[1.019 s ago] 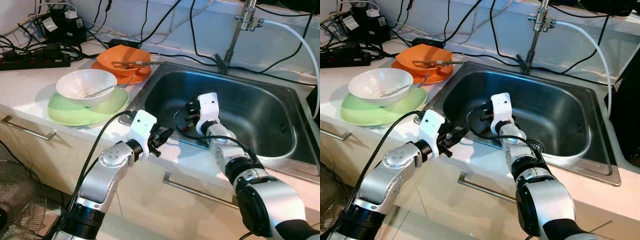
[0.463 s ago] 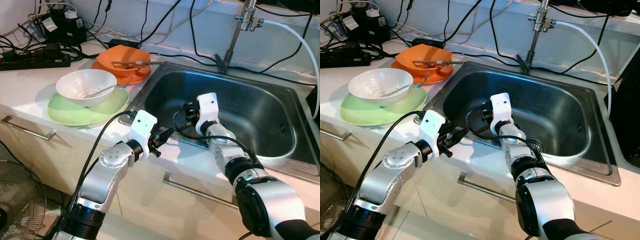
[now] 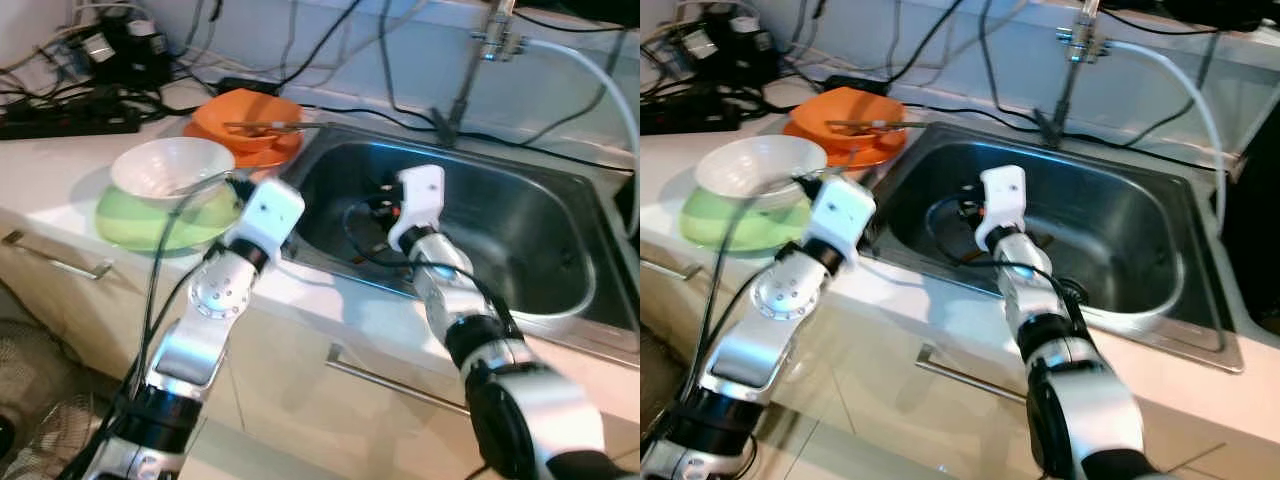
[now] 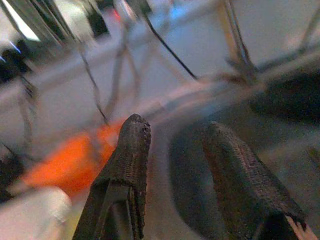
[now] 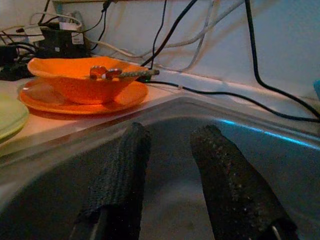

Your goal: Kitchen organization

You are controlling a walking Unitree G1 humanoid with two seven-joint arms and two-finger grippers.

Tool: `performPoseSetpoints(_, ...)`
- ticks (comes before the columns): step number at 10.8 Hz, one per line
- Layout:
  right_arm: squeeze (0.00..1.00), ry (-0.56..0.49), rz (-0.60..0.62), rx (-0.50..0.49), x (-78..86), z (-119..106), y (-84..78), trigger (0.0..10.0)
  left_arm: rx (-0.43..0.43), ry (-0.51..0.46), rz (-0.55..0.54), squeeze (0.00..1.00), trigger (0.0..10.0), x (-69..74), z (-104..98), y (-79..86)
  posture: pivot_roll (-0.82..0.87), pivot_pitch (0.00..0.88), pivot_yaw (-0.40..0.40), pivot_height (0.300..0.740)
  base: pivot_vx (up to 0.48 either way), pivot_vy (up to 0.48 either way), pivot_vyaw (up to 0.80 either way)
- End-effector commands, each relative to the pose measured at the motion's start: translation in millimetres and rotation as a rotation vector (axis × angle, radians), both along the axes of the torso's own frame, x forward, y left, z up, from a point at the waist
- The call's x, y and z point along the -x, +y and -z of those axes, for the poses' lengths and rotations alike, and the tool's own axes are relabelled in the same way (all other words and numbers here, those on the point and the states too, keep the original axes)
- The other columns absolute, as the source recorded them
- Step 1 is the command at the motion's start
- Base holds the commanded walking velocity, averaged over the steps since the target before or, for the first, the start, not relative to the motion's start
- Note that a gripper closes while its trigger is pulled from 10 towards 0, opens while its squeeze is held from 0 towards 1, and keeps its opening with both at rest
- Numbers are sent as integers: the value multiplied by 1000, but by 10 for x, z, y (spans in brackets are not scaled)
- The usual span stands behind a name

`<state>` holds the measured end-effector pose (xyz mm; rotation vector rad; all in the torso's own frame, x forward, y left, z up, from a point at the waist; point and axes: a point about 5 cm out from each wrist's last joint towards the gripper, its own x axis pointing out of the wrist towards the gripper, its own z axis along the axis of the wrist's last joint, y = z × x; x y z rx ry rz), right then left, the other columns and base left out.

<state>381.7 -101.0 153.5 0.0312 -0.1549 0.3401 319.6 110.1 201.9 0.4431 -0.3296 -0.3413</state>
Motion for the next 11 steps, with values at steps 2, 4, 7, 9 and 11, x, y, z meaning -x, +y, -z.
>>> performPoseSetpoints(2,0,-86,18,-58,36,-134,-81,10000,-128,-37,-60,0,10000,-7,-50,29,234,0,-51,740,0,0,0)
performPoseSetpoints(4,0,-118,-2,-67,95,-178,-57,10000,-191,-48,-114,0,10000,-54,-38,41,233,0,-52,740,0,0,0)
performPoseSetpoints(7,0,-111,-34,-79,210,-160,-17,10000,-230,-39,-217,0,10000,-139,-7,155,226,0,-53,740,0,0,0)
performPoseSetpoints(9,0,-87,-19,-93,237,-120,-25,10000,-238,-51,-269,0,10000,-161,-35,176,221,0,-51,740,0,0,0)
performPoseSetpoints(11,0,-78,-17,-97,248,-132,-35,10000,-251,-52,-301,0,10000,-195,-45,188,222,0,-52,740,0,0,0)
